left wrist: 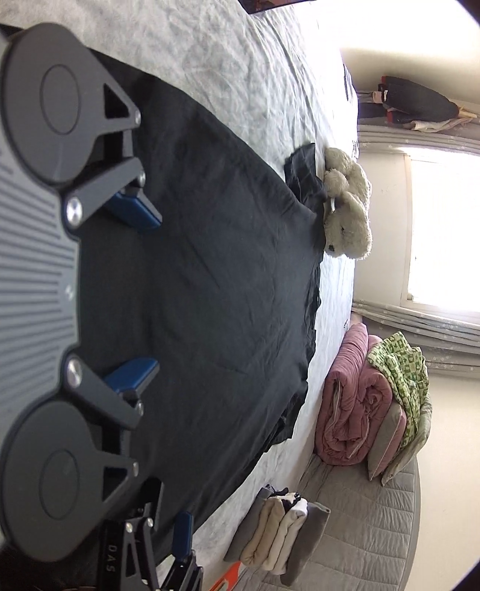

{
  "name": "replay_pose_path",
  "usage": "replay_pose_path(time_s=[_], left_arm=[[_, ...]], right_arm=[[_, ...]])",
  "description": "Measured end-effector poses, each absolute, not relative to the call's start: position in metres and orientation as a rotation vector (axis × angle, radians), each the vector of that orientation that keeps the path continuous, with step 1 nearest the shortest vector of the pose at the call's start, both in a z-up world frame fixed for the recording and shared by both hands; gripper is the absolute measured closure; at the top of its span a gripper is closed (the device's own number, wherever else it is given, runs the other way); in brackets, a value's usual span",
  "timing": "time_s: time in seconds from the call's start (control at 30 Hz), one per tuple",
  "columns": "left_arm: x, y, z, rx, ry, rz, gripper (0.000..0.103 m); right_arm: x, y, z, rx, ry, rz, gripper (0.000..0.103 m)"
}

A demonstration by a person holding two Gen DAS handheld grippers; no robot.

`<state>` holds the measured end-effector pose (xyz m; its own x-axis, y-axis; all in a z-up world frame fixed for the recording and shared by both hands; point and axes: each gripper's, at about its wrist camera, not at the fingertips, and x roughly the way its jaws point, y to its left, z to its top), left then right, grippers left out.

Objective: Fold clothes
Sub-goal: 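Move the left tool up the T-shirt to the collar and pinch it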

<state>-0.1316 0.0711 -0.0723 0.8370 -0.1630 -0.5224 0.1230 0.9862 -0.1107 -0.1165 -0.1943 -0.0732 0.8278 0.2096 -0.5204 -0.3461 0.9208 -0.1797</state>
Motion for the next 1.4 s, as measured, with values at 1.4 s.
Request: replay_pose_path(time_s=[1.4], left_arm=[[0.166,0.256,-0.056,-0.466,0.640,0.075,0.049]], right_arm=[[0.191,-0.024,-0.026,0.112,0.496,0.551,0.026]])
